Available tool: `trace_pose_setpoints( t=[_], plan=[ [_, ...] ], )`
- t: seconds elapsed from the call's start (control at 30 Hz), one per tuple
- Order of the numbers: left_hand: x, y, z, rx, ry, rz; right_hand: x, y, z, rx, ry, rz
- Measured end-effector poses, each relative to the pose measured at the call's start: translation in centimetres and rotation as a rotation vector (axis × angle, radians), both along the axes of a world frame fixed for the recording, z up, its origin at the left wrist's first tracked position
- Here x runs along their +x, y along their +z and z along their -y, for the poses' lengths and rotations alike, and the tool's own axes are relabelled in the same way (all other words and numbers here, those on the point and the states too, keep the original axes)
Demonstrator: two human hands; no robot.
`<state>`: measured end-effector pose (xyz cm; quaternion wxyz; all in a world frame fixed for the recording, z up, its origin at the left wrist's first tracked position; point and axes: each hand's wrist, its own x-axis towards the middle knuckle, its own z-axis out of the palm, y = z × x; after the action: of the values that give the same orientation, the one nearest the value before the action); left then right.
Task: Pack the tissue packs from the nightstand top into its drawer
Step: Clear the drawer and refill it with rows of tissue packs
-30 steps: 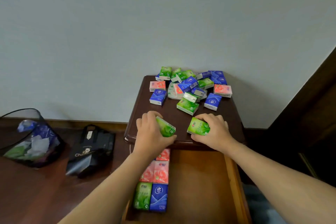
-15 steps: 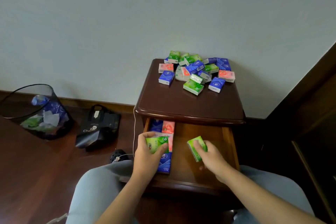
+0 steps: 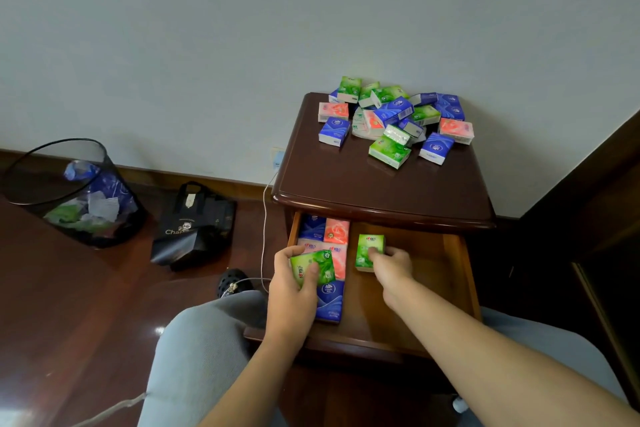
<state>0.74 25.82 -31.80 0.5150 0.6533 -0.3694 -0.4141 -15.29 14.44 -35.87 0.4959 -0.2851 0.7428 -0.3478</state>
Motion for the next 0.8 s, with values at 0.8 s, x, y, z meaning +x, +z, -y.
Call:
trace_pose_setpoints(
  t=[0.8],
  plan=[
    [0.3,0.2,-0.4,-0.027,-0.09,0.021,-0.1,1.7,-1.3,-0.115,0.133,-0.24]
  ],
)
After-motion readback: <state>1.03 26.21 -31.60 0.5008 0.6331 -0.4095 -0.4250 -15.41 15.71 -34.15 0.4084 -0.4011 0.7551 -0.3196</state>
